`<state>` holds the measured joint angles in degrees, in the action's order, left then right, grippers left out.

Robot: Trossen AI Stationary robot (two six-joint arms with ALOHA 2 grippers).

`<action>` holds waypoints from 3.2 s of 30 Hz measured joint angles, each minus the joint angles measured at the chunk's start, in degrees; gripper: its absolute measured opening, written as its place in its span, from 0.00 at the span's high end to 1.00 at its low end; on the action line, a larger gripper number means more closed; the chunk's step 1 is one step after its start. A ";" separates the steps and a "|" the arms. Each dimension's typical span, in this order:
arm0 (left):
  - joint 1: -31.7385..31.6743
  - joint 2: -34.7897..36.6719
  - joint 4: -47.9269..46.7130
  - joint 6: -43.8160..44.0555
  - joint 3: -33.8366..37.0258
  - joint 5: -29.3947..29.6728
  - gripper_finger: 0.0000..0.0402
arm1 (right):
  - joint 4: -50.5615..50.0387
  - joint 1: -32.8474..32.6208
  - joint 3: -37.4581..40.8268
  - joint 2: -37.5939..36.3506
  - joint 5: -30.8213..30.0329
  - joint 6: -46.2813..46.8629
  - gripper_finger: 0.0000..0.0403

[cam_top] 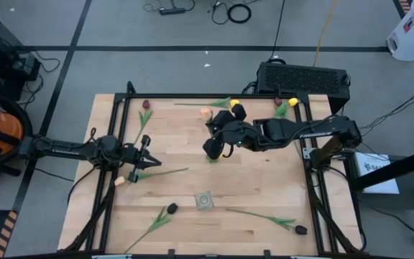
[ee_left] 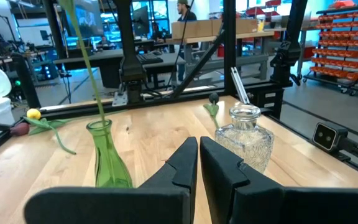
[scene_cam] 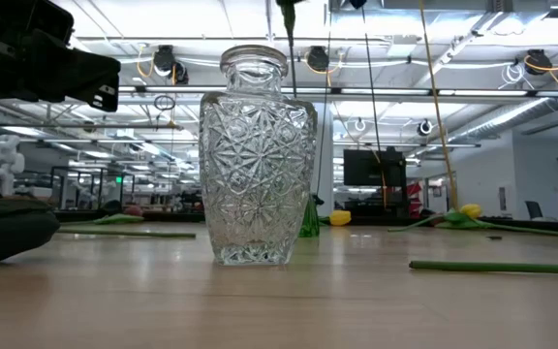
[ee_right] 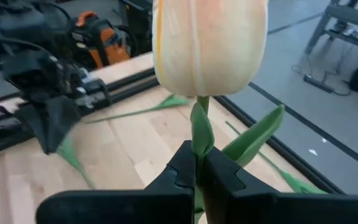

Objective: Sort flowers into vase by color
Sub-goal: Put the right white flower into the green vase, then put the left black flower into the transparent vase

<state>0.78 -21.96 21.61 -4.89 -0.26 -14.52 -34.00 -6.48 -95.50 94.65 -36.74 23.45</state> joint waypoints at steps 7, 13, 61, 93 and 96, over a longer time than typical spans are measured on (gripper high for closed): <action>0.01 0.00 0.00 0.00 -0.01 -0.01 0.93 | 7.40 0.02 7.18 0.00 -2.74 3.03 1.00; 0.01 0.00 0.00 0.00 0.01 -0.01 0.93 | 12.05 0.00 11.81 0.00 -4.34 4.65 1.00; 0.01 0.00 0.00 0.00 -0.02 0.01 0.93 | 12.76 -0.02 16.19 -6.08 -6.77 9.83 0.66; 0.04 0.00 0.58 14.62 0.00 5.41 0.93 | -32.67 -11.58 16.19 -14.04 9.69 45.08 0.65; -0.01 0.00 0.36 23.76 0.00 7.41 0.93 | -32.68 -13.69 16.19 -13.80 8.84 49.04 0.66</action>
<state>0.78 -21.96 21.96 18.87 -0.26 -7.11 -66.67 -20.17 -79.31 80.85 -27.90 72.49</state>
